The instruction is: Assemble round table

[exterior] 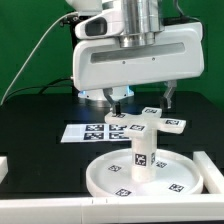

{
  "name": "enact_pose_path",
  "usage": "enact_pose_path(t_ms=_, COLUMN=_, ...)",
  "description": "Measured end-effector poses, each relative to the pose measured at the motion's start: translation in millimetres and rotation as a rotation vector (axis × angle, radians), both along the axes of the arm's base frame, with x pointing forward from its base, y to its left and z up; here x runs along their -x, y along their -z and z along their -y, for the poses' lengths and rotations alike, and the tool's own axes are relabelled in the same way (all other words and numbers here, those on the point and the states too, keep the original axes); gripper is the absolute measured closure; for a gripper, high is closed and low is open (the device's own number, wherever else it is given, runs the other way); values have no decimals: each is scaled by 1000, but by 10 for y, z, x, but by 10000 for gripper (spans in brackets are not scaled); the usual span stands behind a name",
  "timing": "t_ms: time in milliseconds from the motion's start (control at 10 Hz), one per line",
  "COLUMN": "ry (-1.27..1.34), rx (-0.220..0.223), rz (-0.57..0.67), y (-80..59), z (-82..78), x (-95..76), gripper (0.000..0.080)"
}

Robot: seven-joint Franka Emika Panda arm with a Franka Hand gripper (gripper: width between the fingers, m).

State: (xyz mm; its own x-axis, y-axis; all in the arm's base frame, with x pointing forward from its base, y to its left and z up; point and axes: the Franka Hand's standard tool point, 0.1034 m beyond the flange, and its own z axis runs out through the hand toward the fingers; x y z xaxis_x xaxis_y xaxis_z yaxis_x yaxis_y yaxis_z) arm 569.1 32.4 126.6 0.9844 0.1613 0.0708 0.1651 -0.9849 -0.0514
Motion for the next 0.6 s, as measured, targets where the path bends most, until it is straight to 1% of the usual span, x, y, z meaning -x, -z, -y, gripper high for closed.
enact_pose_path(t_ms=100, ry=-141, rx=41, rz=3, y=6, z=-16, x=-2, gripper=151)
enact_pose_path(t_ms=200, ry=-265, rx=73, rz=0, y=27, z=-10, x=-2, gripper=151)
enact_pose_path(t_ms=400, ry=-274, rx=79, rz=-3, y=45, z=-5, x=3, gripper=151)
enact_pose_path(t_ms=600, ry=-134, rx=64, rz=-16, y=72, z=-25, x=34, gripper=151)
